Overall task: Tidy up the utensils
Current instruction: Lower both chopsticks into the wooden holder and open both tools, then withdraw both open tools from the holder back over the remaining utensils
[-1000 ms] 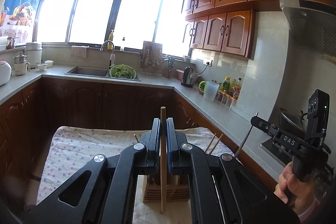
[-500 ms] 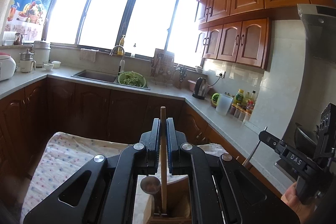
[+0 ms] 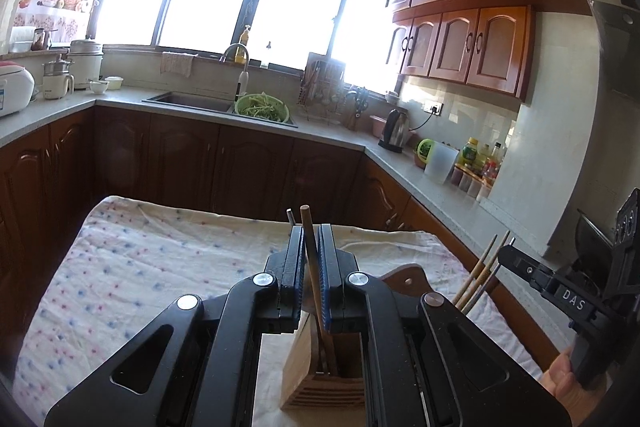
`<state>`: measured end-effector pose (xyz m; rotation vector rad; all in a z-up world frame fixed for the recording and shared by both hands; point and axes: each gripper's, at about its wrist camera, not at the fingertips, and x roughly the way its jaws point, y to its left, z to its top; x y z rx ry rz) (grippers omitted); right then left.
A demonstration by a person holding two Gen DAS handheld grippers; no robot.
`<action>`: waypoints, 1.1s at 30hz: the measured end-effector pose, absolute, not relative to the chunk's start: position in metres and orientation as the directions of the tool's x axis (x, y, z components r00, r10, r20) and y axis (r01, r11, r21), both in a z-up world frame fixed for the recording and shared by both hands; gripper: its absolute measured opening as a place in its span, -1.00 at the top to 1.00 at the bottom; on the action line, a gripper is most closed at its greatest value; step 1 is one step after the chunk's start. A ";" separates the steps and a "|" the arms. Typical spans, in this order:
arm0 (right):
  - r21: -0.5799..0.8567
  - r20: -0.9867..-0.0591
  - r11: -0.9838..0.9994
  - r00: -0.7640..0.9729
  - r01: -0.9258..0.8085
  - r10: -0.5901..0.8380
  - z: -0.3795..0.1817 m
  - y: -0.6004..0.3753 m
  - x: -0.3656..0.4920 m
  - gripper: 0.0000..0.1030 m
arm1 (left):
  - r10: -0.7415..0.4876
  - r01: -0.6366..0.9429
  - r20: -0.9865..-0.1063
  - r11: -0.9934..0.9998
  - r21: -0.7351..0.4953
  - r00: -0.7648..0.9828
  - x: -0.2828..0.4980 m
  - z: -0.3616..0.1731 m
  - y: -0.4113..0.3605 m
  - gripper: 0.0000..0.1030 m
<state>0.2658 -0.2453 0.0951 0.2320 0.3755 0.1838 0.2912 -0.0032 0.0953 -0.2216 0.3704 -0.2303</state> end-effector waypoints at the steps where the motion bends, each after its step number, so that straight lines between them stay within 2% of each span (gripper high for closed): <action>1: 0.259 -0.336 0.956 0.916 -0.135 0.220 0.094 -0.246 0.265 0.92 | -0.253 0.174 -0.333 0.953 -0.249 0.909 0.291 0.094 -0.003 0.87; 12: 0.268 -0.349 0.955 0.911 -0.128 0.220 0.093 -0.247 0.265 0.91 | -0.256 0.174 -0.346 0.952 -0.251 0.903 0.292 0.095 -0.001 0.86; 19: 0.269 -0.355 0.955 0.908 -0.128 0.222 0.092 -0.249 0.266 0.82 | -0.266 0.180 -0.372 0.951 -0.251 0.889 0.294 0.096 -0.001 0.86; 22: 0.273 -0.351 0.953 0.909 -0.130 0.225 0.093 -0.250 0.263 0.76 | -0.269 0.179 -0.379 0.950 -0.254 0.885 0.293 0.096 -0.001 0.76; 24: 0.278 -0.346 0.952 0.912 -0.125 0.221 0.095 -0.252 0.261 0.59 | -0.265 0.175 -0.376 0.951 -0.256 0.888 0.290 0.097 0.000 0.59; 26: 0.288 -0.331 0.949 0.917 -0.126 0.222 0.097 -0.255 0.257 0.21 | -0.259 0.170 -0.373 0.952 -0.255 0.891 0.287 0.098 0.000 0.29; 27: 0.292 -0.323 0.948 0.920 -0.125 0.221 0.099 -0.256 0.255 0.13 | -0.256 0.167 -0.370 0.952 -0.255 0.893 0.285 0.099 0.000 0.24; 30: 0.308 -0.301 0.943 0.928 -0.126 0.222 0.102 -0.261 0.247 -0.31 | -0.243 0.151 -0.373 0.954 -0.258 0.895 0.279 0.100 0.003 -0.02; 32: 0.316 -0.287 0.940 0.931 -0.131 0.226 0.103 -0.263 0.242 -0.69 | -0.233 0.139 -0.373 0.955 -0.262 0.898 0.274 0.101 0.006 -0.38; 33: 0.316 -0.279 0.939 0.933 -0.135 0.228 0.104 -0.264 0.239 -0.76 | -0.222 0.128 -0.374 0.957 -0.260 0.900 0.271 0.100 0.007 -0.49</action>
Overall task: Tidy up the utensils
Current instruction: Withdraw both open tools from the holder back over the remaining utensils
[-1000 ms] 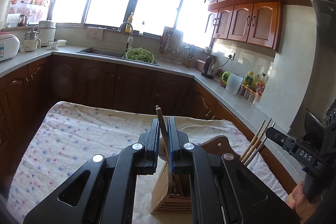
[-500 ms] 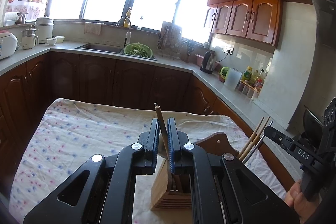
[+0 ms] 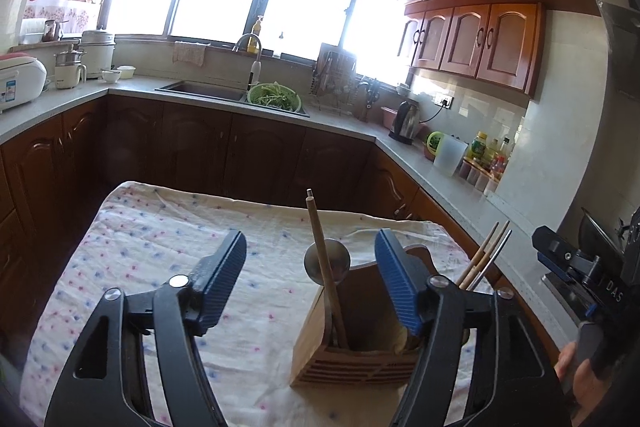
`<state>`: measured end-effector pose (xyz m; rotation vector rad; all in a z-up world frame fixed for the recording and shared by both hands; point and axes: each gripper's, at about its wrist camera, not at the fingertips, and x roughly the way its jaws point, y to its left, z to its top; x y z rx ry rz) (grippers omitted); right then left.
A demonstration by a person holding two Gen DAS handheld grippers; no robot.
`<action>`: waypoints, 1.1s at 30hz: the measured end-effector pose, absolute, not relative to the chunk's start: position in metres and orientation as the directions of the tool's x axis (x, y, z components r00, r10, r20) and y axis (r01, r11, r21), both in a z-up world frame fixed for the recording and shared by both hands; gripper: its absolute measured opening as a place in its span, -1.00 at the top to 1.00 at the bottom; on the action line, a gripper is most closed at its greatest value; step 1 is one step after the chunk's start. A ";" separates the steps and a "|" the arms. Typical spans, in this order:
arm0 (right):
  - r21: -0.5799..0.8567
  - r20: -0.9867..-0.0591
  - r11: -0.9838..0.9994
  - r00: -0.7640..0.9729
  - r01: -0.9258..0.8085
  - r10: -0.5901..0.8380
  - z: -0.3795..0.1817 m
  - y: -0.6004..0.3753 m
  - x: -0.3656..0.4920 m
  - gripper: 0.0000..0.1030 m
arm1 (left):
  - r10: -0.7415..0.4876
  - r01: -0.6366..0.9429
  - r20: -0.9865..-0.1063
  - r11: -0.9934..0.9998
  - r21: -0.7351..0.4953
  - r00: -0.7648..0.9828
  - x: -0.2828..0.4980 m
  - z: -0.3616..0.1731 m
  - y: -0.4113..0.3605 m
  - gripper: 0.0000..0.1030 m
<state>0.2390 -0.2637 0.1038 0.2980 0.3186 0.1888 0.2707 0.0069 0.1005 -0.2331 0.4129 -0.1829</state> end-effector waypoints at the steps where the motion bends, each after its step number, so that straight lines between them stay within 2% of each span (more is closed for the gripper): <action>1: 0.315 -0.272 0.939 0.935 -0.139 0.230 0.104 -0.264 0.236 -0.84 | -0.211 0.118 -0.374 0.959 -0.257 0.903 0.267 0.100 0.008 -0.64; 5: 0.313 -0.265 0.938 0.934 -0.151 0.239 0.104 -0.265 0.224 -0.96 | -0.199 0.104 -0.387 0.962 -0.253 0.900 0.255 0.098 0.013 -0.73; 18: 0.335 -0.267 0.928 0.928 -0.162 0.258 0.098 -0.274 0.174 -0.97 | -0.208 0.111 -0.423 0.964 -0.243 0.882 0.203 0.089 0.018 -0.78; 33: 0.355 -0.314 0.925 0.915 -0.136 0.255 0.073 -0.285 0.117 -0.99 | -0.214 0.095 -0.486 0.962 -0.257 0.847 0.139 0.067 0.028 -0.81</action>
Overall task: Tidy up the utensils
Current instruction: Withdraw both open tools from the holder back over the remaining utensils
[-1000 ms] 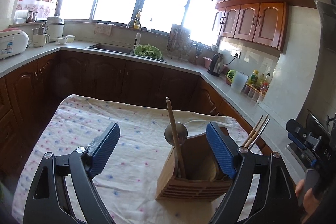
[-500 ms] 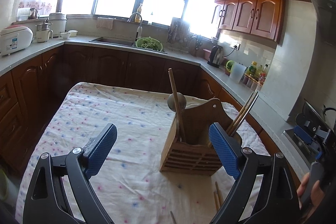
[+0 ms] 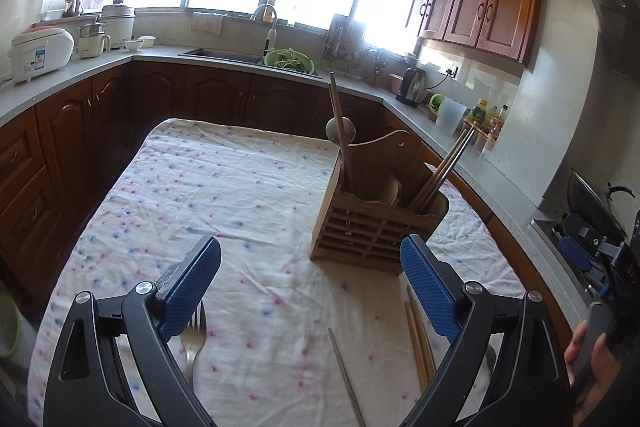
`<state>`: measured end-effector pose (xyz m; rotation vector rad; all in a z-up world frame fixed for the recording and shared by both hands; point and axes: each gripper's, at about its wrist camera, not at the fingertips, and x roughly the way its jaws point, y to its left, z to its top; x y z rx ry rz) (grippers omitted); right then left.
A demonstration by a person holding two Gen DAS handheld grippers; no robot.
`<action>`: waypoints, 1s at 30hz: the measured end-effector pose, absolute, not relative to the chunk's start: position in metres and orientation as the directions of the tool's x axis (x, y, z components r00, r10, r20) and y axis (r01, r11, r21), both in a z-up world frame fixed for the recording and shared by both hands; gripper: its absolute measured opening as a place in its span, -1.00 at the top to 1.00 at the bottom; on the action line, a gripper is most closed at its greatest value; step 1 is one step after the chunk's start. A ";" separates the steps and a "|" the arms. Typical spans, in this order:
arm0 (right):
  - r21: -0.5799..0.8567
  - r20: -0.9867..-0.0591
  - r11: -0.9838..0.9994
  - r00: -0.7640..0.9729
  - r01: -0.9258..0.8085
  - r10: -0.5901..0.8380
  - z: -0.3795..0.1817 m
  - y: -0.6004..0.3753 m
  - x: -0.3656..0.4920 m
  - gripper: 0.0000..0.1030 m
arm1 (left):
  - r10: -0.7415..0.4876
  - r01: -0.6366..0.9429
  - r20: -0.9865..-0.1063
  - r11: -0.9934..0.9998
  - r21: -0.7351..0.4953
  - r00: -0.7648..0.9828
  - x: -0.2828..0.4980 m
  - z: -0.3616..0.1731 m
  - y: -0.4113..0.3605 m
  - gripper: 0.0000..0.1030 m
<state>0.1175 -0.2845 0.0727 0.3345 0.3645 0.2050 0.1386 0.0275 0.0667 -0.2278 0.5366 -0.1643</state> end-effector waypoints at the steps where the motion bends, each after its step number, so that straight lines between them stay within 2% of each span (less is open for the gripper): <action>1: 0.355 -0.317 0.925 0.914 -0.134 0.254 0.071 -0.285 0.115 -0.99 | -0.212 0.092 -0.491 0.962 -0.257 0.845 0.136 0.065 0.028 -0.81; 15: 0.339 -0.408 0.934 0.877 -0.113 0.254 0.029 -0.281 0.090 -0.99 | -0.203 0.068 -0.586 0.967 -0.244 0.784 0.116 0.028 0.023 -0.82; 26: 0.317 -0.470 0.943 0.846 -0.103 0.251 0.005 -0.273 0.099 -0.96 | -0.233 0.118 -0.663 0.970 -0.214 0.711 0.122 -0.003 -0.001 -0.81; 27: 0.315 -0.475 0.943 0.843 -0.103 0.251 0.004 -0.272 0.101 -0.95 | -0.237 0.123 -0.669 0.969 -0.214 0.705 0.124 -0.005 -0.003 -0.81; 30: 0.312 -0.500 0.945 0.828 -0.101 0.253 -0.002 -0.270 0.107 -0.69 | -0.250 0.143 -0.684 0.967 -0.211 0.685 0.128 -0.011 -0.009 -0.69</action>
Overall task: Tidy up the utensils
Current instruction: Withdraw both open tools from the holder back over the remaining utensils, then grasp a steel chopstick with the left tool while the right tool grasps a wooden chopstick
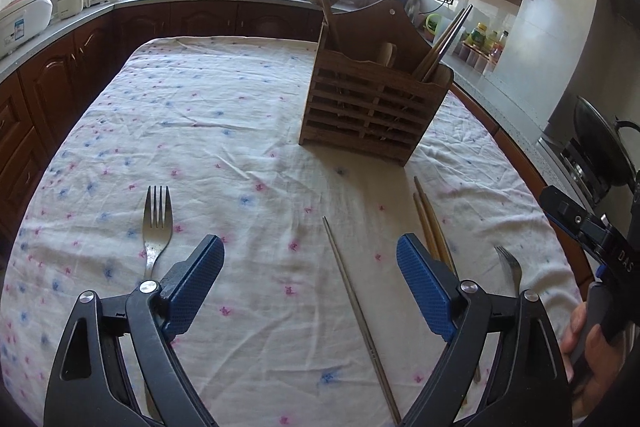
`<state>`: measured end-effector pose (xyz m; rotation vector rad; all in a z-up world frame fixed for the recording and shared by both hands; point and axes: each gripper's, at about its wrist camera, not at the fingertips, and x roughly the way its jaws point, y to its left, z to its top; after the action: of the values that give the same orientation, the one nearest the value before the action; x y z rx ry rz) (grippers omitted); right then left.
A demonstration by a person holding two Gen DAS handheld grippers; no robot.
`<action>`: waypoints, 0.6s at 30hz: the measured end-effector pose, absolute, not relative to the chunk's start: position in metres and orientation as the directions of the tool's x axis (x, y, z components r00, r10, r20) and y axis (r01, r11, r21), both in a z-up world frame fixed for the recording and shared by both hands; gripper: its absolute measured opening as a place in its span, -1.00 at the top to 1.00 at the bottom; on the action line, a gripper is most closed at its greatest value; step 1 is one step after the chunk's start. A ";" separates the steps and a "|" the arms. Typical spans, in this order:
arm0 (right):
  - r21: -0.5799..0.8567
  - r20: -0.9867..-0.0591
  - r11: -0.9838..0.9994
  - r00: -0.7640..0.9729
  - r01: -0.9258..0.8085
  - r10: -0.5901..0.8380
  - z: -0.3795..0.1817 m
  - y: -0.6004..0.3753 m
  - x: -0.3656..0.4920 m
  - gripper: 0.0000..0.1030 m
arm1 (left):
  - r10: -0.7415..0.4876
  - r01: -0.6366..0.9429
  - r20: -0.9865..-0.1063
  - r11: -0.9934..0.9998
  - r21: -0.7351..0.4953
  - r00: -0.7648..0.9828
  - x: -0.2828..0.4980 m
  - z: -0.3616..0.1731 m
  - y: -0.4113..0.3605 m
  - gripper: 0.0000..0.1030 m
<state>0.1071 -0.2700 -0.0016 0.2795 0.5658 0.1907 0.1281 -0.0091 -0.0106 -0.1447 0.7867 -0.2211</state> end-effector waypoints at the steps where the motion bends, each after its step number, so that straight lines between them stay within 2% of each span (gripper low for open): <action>1: 0.309 -0.511 0.946 0.822 -0.097 0.251 -0.003 -0.269 0.110 -0.59 | -0.254 0.150 -0.691 0.966 -0.208 0.676 0.130 -0.013 -0.012 -0.60; 3: 0.310 -0.525 0.946 0.812 -0.097 0.256 -0.007 -0.268 0.114 -0.38 | -0.259 0.159 -0.702 0.966 -0.206 0.663 0.133 -0.017 -0.015 -0.45; 5: 0.311 -0.544 0.945 0.797 -0.101 0.264 -0.012 -0.266 0.120 -0.06 | -0.267 0.167 -0.712 0.964 -0.208 0.650 0.136 -0.021 -0.018 -0.29; 6: 0.314 -0.553 0.944 0.788 -0.103 0.270 -0.014 -0.264 0.123 0.00 | -0.270 0.171 -0.717 0.963 -0.209 0.643 0.138 -0.023 -0.019 -0.24; 8: 0.316 -0.571 0.942 0.771 -0.111 0.283 -0.019 -0.260 0.129 0.20 | -0.277 0.178 -0.730 0.961 -0.212 0.625 0.142 -0.028 -0.022 -0.01; 14: 0.324 -0.620 0.934 0.712 -0.150 0.329 -0.032 -0.242 0.150 0.54 | -0.299 0.195 -0.758 0.954 -0.227 0.580 0.150 -0.040 -0.029 0.24; 18: 0.331 -0.655 0.928 0.667 -0.168 0.355 -0.043 -0.230 0.166 0.66 | -0.310 0.207 -0.777 0.950 -0.233 0.548 0.157 -0.046 -0.034 0.32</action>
<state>0.1659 -0.2301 -0.0431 0.2520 0.7886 0.2986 0.1570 -0.0343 -0.0465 -0.1194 0.9423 -0.3068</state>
